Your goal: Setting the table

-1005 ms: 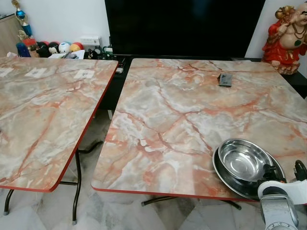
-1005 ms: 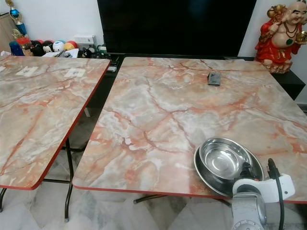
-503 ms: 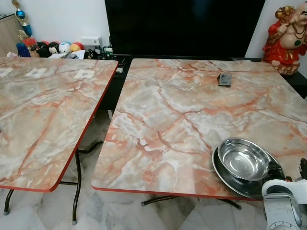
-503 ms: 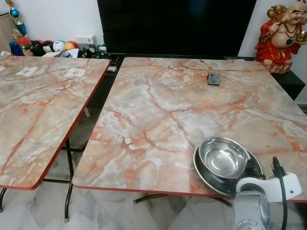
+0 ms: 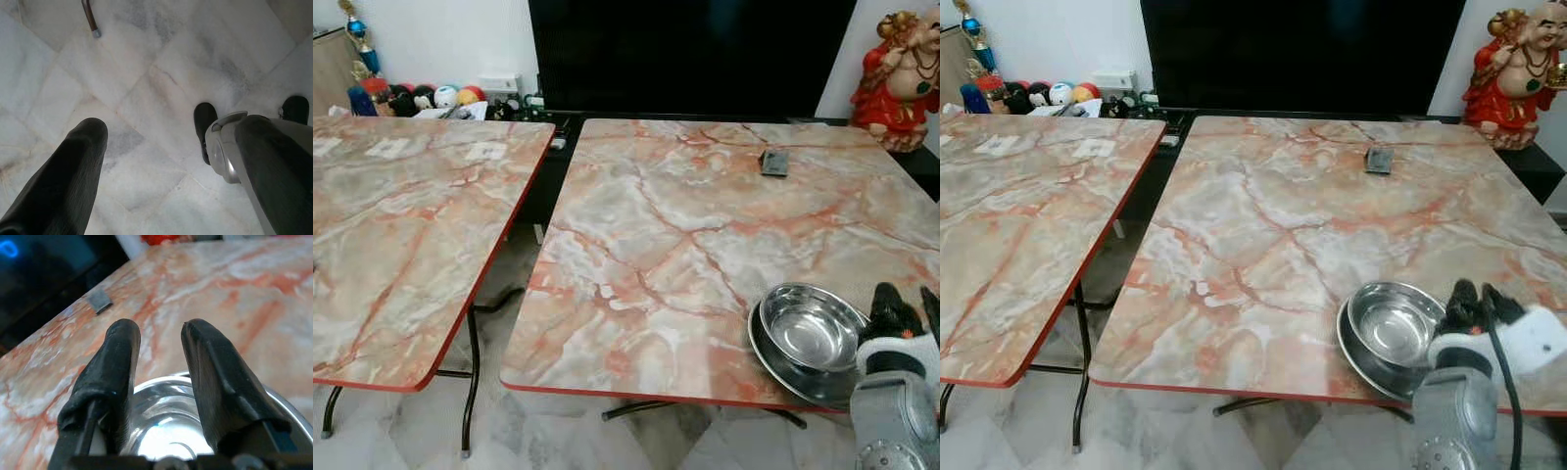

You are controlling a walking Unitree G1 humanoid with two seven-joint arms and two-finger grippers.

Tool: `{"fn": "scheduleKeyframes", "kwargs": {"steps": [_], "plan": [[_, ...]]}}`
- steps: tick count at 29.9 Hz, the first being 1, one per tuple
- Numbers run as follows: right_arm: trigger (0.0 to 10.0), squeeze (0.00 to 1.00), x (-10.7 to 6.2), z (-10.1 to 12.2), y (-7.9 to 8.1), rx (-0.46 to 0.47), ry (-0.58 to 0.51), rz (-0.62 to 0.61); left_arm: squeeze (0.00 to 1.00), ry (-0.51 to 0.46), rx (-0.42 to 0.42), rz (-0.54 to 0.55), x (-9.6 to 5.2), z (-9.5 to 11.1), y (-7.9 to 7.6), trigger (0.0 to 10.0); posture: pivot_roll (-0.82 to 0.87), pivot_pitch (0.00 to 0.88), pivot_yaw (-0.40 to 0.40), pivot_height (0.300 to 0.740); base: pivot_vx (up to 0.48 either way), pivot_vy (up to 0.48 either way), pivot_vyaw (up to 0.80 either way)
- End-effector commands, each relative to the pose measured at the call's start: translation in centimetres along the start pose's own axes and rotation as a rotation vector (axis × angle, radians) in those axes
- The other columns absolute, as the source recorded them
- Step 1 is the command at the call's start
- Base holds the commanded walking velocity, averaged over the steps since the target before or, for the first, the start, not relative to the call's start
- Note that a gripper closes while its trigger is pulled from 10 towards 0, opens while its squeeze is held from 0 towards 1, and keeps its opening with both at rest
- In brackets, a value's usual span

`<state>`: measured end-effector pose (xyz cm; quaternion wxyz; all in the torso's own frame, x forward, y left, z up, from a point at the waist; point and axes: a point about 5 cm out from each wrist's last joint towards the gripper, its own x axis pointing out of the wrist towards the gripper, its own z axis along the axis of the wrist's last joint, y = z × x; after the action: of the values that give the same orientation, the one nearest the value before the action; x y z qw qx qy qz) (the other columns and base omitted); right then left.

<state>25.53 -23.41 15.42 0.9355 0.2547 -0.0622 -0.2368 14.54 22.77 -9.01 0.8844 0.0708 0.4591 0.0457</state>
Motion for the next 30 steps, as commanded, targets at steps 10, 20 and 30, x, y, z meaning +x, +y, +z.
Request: {"fn": "scheduleKeyframes", "kwargs": {"steps": [10,20,30], "plan": [[10.0,0.00,1.2,-3.0,3.7,-0.267,0.080,0.348,0.00,0.023,-0.013,0.039,-0.2,-0.6,1.1,10.0,-0.05,0.026,-0.014,0.740,0.000,0.000,0.00],[10.0,0.00,1.3,-4.7,5.2,-0.299,0.105,0.441,0.00,0.022,-0.020,0.046,-0.2,-0.6,1.3,10.0,-0.03,0.000,-0.005,0.740,0.000,0.000,0.00],[10.0,0.00,0.9,-5.4,5.6,-0.328,0.081,0.462,0.00,0.032,-0.030,0.042,-0.3,-0.8,1.2,10.0,-0.02,0.000,0.001,0.740,0.000,0.131,0.29]]}}
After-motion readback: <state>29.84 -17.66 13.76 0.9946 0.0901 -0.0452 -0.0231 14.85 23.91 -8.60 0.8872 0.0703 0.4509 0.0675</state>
